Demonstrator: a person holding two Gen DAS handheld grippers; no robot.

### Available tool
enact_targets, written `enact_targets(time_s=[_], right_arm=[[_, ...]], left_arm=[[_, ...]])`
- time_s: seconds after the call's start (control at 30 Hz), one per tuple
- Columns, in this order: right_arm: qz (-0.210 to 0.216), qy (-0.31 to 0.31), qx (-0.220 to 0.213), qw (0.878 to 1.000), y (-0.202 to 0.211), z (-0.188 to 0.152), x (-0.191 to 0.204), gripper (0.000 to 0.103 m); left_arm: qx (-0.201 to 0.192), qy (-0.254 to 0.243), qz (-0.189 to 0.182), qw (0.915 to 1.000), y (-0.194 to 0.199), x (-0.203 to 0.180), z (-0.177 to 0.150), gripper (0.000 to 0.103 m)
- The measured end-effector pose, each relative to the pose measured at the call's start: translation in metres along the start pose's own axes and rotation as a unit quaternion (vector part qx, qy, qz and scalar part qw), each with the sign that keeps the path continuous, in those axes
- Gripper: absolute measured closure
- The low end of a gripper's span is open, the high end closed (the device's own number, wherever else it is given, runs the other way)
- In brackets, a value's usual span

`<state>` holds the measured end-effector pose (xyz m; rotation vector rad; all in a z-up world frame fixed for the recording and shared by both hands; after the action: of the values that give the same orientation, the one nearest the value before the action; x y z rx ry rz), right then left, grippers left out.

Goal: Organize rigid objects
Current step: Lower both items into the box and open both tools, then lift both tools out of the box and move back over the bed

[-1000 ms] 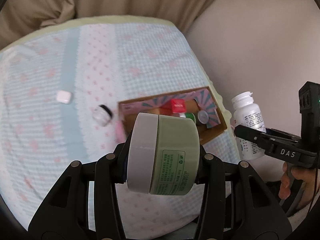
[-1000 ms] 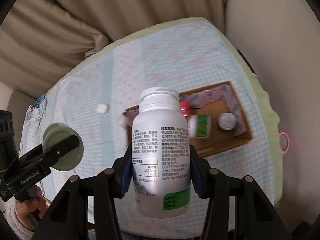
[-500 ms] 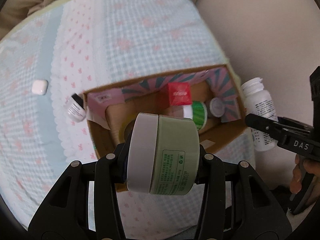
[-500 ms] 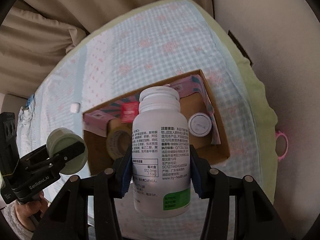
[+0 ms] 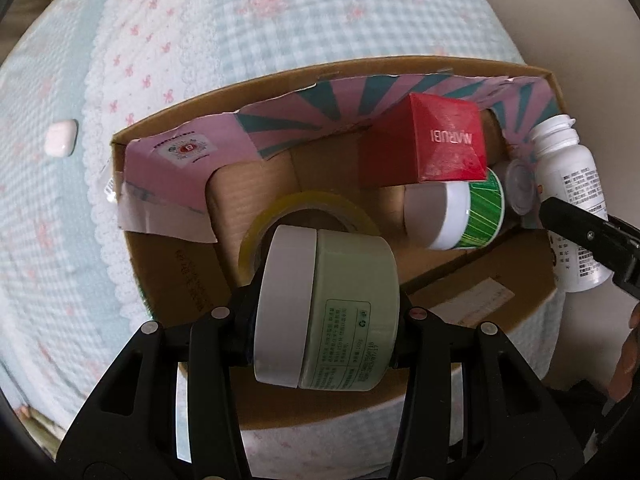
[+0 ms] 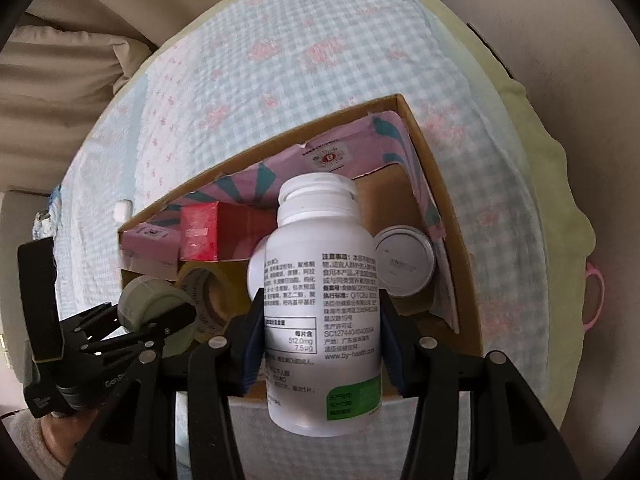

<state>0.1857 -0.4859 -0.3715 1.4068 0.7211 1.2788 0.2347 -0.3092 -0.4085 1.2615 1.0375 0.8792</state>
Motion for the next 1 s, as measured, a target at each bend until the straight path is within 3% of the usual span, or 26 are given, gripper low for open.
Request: enact_targets(time_s=[0.07, 0.13, 0.17, 0.2, 0.33, 0.73, 1.0], right_arm=[[0.002, 0.004, 0.0, 1.0, -0.004, 0.002, -0.001, 0.055], [0.009, 0.006, -0.009, 1.0, -0.001, 0.004, 0.0, 0.034], [0.008, 0.01, -0.013, 1.0, 0.002, 0.004, 0.001, 0.0], [0.007, 0.015, -0.016, 1.0, 0.005, 0.003, 0.001, 0.0], [0.022, 0.015, -0.035, 0.999, 0.014, -0.002, -0.005, 0.0], [0.024, 0.007, -0.035, 0.999, 0.013, -0.011, -0.006, 0.0], [0.018, 0.016, -0.053, 0.998, 0.023, -0.012, -0.002, 0.0]], left_arm=[[0.005, -0.006, 0.006, 0.9999, -0.001, -0.002, 0.001, 0.06], [0.011, -0.017, 0.006, 0.9998, 0.002, -0.005, 0.0, 0.019], [0.004, -0.019, -0.001, 0.9998, 0.005, -0.005, 0.001, 0.002], [0.002, -0.02, -0.005, 0.9998, 0.008, -0.004, 0.003, 0.0], [0.005, -0.011, -0.005, 0.9999, 0.01, 0.006, 0.008, 0.0], [-0.022, -0.015, 0.0, 0.9996, 0.023, 0.007, 0.019, 0.0], [-0.06, -0.021, 0.01, 0.998, 0.058, 0.01, -0.01, 0.0]])
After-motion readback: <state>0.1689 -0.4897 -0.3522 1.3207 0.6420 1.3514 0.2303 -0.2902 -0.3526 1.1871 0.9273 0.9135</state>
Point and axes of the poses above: each gripper's, at about its wrist camera, not at the fingertips, and y roughly against the way its jaws point, x to its left, z to its top, the point moved 3 cm from there along -y, roughly the way its jaws point, and after that the axes turned 1 degree about y, right-handed, at the moved point
